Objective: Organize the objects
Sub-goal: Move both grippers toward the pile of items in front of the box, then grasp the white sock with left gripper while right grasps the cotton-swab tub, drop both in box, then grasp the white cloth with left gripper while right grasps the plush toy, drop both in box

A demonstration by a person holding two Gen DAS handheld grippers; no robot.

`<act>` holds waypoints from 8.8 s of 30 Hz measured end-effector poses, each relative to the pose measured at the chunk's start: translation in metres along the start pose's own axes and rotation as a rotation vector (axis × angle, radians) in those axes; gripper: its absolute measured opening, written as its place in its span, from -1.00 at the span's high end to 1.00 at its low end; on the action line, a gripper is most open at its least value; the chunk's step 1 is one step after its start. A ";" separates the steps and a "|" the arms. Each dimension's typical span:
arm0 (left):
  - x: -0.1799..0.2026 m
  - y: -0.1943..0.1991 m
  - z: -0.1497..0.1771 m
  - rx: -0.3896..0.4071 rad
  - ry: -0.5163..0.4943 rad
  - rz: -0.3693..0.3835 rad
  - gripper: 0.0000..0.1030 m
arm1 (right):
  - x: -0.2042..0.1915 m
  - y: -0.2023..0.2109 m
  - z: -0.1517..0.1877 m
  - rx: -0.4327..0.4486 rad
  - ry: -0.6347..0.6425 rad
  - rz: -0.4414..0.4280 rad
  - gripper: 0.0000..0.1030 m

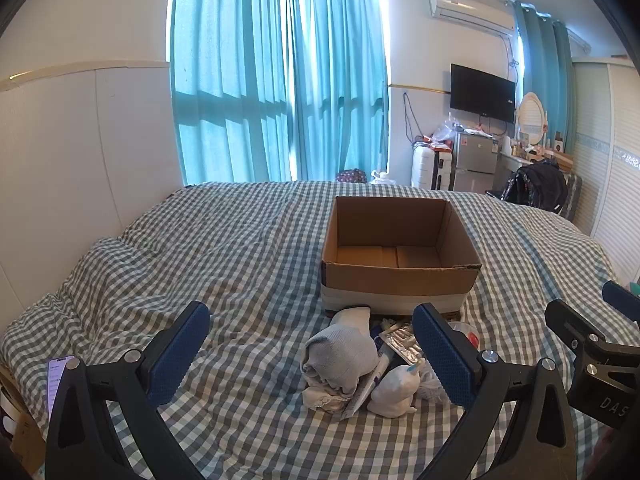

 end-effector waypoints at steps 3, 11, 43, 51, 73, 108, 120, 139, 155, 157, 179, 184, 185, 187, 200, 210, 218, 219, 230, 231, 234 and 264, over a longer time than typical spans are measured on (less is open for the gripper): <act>0.000 0.000 0.000 0.000 -0.001 -0.001 -1.00 | 0.000 -0.001 0.002 -0.003 0.002 -0.001 -1.00; 0.001 0.000 0.003 0.000 -0.004 0.004 -1.00 | -0.003 -0.004 0.002 -0.012 0.008 -0.006 -1.00; -0.004 -0.008 0.009 -0.021 -0.011 -0.003 -1.00 | -0.009 -0.011 0.010 -0.049 0.030 -0.027 -0.95; -0.005 -0.041 0.026 -0.099 -0.015 -0.001 -1.00 | -0.008 -0.047 0.024 -0.133 0.036 -0.021 -0.93; 0.035 -0.152 0.043 -0.238 -0.150 0.094 -0.14 | -0.035 -0.176 0.047 -0.388 0.050 -0.116 -0.76; -0.004 -0.014 -0.029 -0.016 0.006 0.294 0.08 | -0.019 -0.013 -0.019 -0.062 0.087 -0.189 -0.30; 0.026 -0.078 -0.104 -0.001 -0.016 0.301 0.08 | -0.002 -0.070 -0.121 -0.025 0.079 -0.213 -0.29; 0.061 -0.216 -0.091 -0.123 -0.111 0.271 -0.04 | 0.001 -0.231 -0.155 -0.141 0.021 -0.271 -0.66; 0.017 -0.101 -0.078 -0.049 -0.083 0.150 -1.00 | 0.011 -0.093 -0.129 -0.070 0.102 -0.136 -0.81; 0.008 -0.085 -0.075 -0.043 -0.086 0.135 -1.00 | 0.009 -0.076 -0.122 -0.067 0.108 -0.124 -0.81; -0.017 -0.138 0.069 -0.306 -0.090 0.040 -0.98 | -0.075 -0.138 0.053 -0.417 0.118 -0.183 -0.81; -0.006 -0.163 0.081 -0.351 -0.159 0.077 -0.37 | -0.084 -0.156 0.050 -0.417 0.088 -0.198 -0.81; -0.006 -0.166 0.083 -0.365 -0.148 0.108 0.05 | -0.087 -0.159 0.049 -0.420 0.083 -0.203 -0.78; -0.009 -0.171 0.085 -0.396 -0.112 0.156 0.37 | -0.094 -0.166 0.052 -0.433 0.085 -0.214 -0.66; -0.030 -0.141 0.083 -0.360 -0.069 0.095 0.57 | -0.122 -0.166 0.068 -0.470 0.157 -0.237 0.11; -0.033 -0.103 0.079 -0.336 -0.018 0.121 0.62 | -0.096 -0.114 0.068 -0.406 0.147 -0.229 0.14; -0.008 -0.066 0.033 -0.235 -0.007 0.175 0.65 | -0.071 -0.065 0.028 -0.288 0.129 -0.204 0.14; -0.003 -0.061 0.025 -0.216 -0.013 0.177 0.65 | -0.066 -0.061 0.020 -0.271 0.125 -0.200 0.14; 0.038 -0.074 -0.065 -0.104 -0.069 0.229 0.65 | -0.034 -0.065 -0.077 -0.132 0.109 -0.189 0.14; 0.041 -0.079 -0.073 -0.094 -0.078 0.227 0.65 | -0.031 -0.070 -0.089 -0.118 0.110 -0.187 0.14; 0.049 -0.095 -0.099 -0.067 -0.087 0.228 0.65 | -0.025 -0.087 -0.115 -0.103 0.091 -0.196 0.14; 0.091 -0.251 -0.096 -0.251 -0.170 0.200 0.64 | -0.012 -0.283 -0.154 -0.265 0.072 -0.226 0.12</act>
Point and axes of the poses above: each gripper's, at about its wrist camera, not at the fingertips, and y roughly against the way its jaws point, x to its right, z to its underside, the point moved 4 cm from there along -y, roughly the way its jaws point, and after that the axes turned 9 degrees about -x, right-handed, at the moved point
